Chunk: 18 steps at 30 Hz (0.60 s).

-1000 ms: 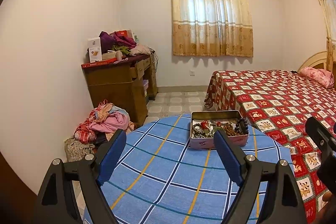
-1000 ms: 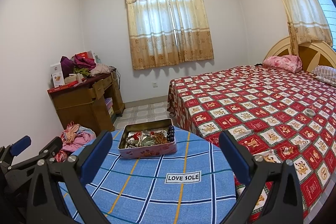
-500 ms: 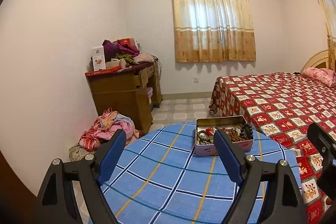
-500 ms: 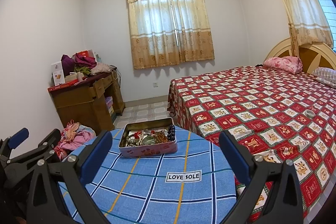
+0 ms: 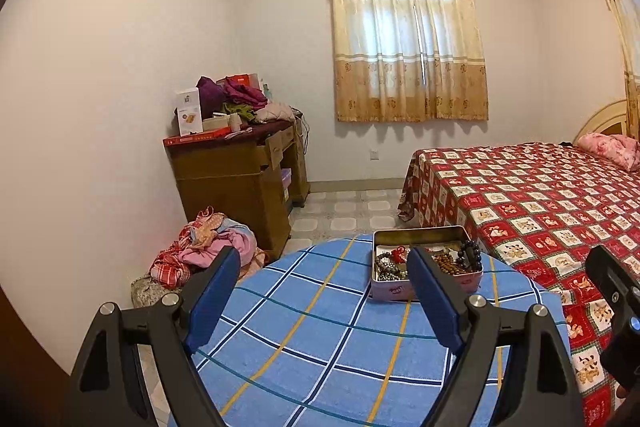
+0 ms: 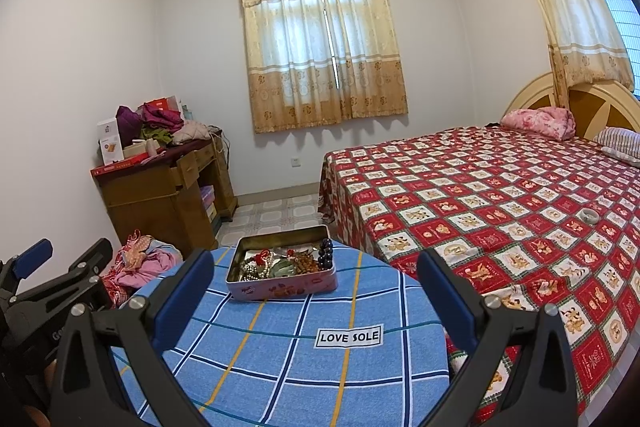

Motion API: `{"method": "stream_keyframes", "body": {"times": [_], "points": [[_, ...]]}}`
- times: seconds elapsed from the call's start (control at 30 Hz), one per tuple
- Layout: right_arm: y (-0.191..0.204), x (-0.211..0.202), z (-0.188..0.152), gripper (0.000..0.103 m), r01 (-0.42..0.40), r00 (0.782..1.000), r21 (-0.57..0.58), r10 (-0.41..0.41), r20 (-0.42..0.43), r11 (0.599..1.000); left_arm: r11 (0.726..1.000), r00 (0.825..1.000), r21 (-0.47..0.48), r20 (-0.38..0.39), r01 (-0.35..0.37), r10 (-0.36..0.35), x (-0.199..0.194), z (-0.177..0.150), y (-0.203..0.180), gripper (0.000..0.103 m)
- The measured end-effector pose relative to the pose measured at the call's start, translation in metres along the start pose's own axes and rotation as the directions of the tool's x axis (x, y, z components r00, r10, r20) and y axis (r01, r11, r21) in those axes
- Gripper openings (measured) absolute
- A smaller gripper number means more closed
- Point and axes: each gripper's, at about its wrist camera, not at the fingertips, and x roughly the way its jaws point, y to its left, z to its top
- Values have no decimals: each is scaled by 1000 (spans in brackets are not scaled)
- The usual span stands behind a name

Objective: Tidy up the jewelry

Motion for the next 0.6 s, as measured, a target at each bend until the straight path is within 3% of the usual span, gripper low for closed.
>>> {"method": "stream_keyframes", "body": {"times": [0.6], "points": [[0,0,0,103,0,1000,0,0,-1,1000,1000,1000,-1,-4,5,-5,1,-1,-1,85]]}}
